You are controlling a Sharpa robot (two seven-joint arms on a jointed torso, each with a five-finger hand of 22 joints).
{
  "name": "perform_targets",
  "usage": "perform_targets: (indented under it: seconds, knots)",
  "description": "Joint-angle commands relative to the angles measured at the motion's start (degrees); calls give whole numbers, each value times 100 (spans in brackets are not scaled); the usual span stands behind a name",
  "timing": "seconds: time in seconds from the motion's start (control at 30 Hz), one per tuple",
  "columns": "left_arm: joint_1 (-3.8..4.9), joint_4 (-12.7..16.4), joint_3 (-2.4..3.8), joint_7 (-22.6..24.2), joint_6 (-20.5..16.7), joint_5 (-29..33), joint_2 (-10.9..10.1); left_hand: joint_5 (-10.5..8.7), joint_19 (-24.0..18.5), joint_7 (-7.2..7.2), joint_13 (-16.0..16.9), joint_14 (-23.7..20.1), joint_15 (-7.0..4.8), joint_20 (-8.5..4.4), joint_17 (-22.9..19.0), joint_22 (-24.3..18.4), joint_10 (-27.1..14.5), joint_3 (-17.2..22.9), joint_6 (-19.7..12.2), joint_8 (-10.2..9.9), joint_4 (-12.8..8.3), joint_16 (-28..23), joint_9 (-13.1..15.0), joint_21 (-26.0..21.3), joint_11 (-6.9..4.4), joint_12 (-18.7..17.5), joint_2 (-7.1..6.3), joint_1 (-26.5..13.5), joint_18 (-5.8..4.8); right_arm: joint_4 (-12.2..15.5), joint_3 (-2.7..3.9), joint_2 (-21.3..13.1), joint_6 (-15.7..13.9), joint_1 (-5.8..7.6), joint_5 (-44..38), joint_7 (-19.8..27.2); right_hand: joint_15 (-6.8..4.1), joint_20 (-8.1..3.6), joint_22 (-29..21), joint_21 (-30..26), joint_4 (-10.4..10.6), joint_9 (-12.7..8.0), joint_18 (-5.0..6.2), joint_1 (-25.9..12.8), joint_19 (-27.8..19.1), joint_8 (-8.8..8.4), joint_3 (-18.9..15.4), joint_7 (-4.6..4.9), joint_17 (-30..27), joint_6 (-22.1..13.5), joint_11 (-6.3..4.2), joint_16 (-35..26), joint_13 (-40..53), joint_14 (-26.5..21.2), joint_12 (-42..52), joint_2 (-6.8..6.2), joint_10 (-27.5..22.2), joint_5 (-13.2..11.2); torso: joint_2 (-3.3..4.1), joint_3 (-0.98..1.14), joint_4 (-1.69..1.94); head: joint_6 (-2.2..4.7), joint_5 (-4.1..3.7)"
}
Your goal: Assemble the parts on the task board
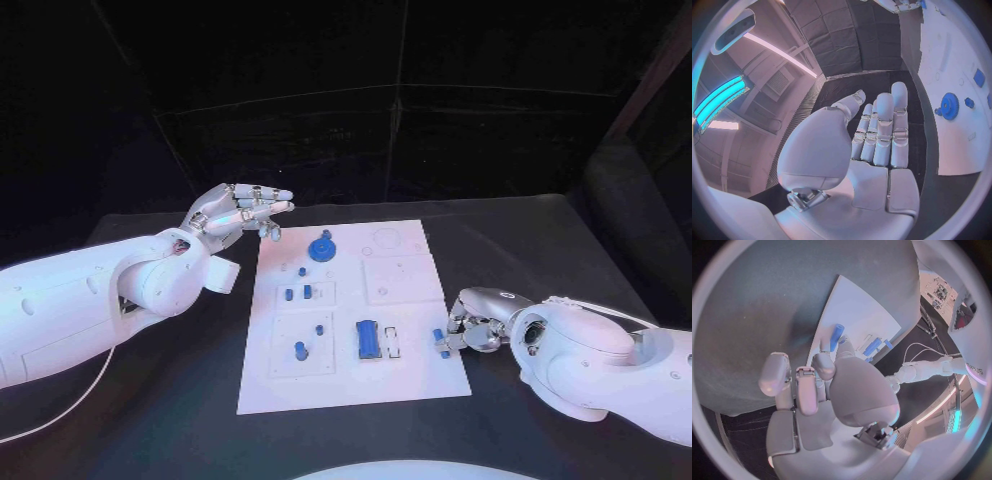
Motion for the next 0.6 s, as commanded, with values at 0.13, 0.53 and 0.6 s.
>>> perform_targets:
  seconds: [0.13, 0.53, 0.6]
  knots:
    - [6, 9, 3, 17, 58, 16, -12, 12, -4, -16, 5, -28, 10, 18, -9, -5, -28, -27, -38, 38, -3, 31, -1, -23, 2, 27, 37, -40, 83, -83, -24, 112, 300, -75, -229, -89, -37, -31, -18, -25, -88, -18, -5, 142, -11, -55, 15, 1, 795, -6, -27, -24, -18, 453, -13, -22, -10, 43, -1, 1, -4, -8, 8]
    - [6, 23, 3, 7, 60, 16, -33, 12, -4, -16, 5, -28, 10, 18, -9, -5, -28, -27, -38, 38, -3, 31, -1, -23, 2, 27, 37, -40, 83, -209, -22, 399, 454, -154, -1215, -299, -38, -41, -62, -66, -552, -27, 2, 887, -43, -177, 287, 30, 773, -70, -18, -41, -59, 446, -126, 65, -99, -68, 0, 3, 12, -15, 41]
    - [6, 25, 3, 3, 60, 16, -38, 12, -4, -16, 5, -28, 10, 18, -9, -5, -28, -27, -38, 38, -3, 31, -1, -23, 2, 27, 37, -40, 83, -197, -22, 407, 467, -159, -1250, -317, -33, -38, -64, -70, -605, -37, 1, 965, -44, -202, 338, 38, 771, -74, -12, -43, -45, 445, -111, 77, -103, -49, 0, 2, 3, -15, 45]
